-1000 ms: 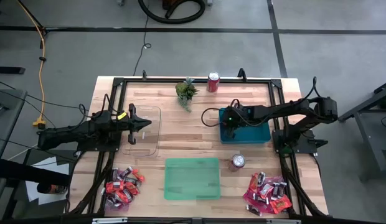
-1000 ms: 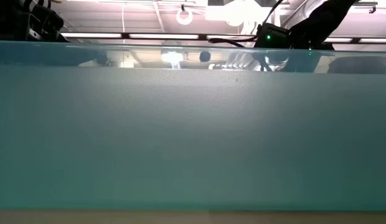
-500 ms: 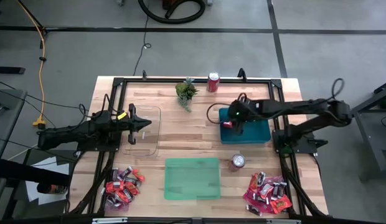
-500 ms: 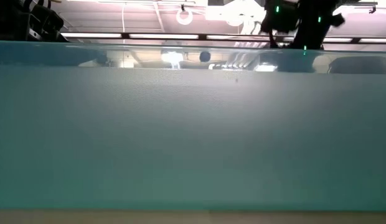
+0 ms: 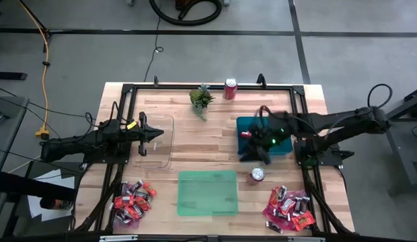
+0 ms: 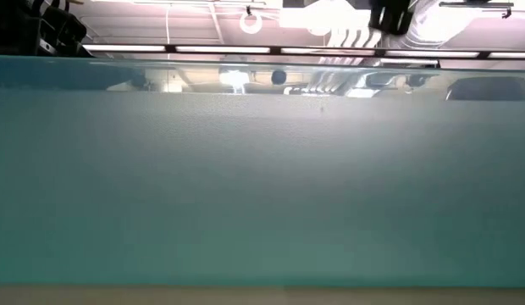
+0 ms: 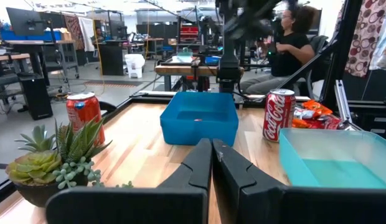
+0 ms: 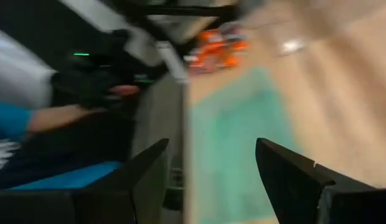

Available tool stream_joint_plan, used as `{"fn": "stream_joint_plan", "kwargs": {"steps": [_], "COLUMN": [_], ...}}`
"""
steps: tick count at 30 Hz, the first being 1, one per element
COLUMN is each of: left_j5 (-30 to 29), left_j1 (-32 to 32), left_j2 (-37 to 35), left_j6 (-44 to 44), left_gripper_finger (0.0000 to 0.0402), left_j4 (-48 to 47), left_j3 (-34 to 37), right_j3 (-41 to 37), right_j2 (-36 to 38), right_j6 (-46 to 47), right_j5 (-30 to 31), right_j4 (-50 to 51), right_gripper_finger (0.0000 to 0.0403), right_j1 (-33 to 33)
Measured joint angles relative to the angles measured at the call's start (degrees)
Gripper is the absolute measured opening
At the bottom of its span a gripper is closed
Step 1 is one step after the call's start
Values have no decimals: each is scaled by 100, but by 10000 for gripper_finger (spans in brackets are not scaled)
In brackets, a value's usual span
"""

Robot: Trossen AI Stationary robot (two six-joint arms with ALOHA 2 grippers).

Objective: Sort candy
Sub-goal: Put the orange chocolate into the blue bin

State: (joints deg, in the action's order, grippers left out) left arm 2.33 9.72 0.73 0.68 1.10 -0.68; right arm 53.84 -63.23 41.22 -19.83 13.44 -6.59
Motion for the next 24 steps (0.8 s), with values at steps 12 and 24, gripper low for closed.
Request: {"fn": "stream_joint_plan", "kwargs": {"steps": [12,24], "left_j5": [188,706], "left_j1": [-20,-510], "left_j2": [28,1877], "left_j6": [-2087,-3545], "left_gripper_finger": [0,30], "left_j4": [1796,365], "left_j3": [-3,-2559], "right_j3": [9,13], "right_j2": [-21,-21], "right_j6": [1427,1264], "right_j5": [1993,2406], "right_j4": [-537,-749], "right_gripper_finger": [232,232], "right_j1": [-1283,-1103]}}
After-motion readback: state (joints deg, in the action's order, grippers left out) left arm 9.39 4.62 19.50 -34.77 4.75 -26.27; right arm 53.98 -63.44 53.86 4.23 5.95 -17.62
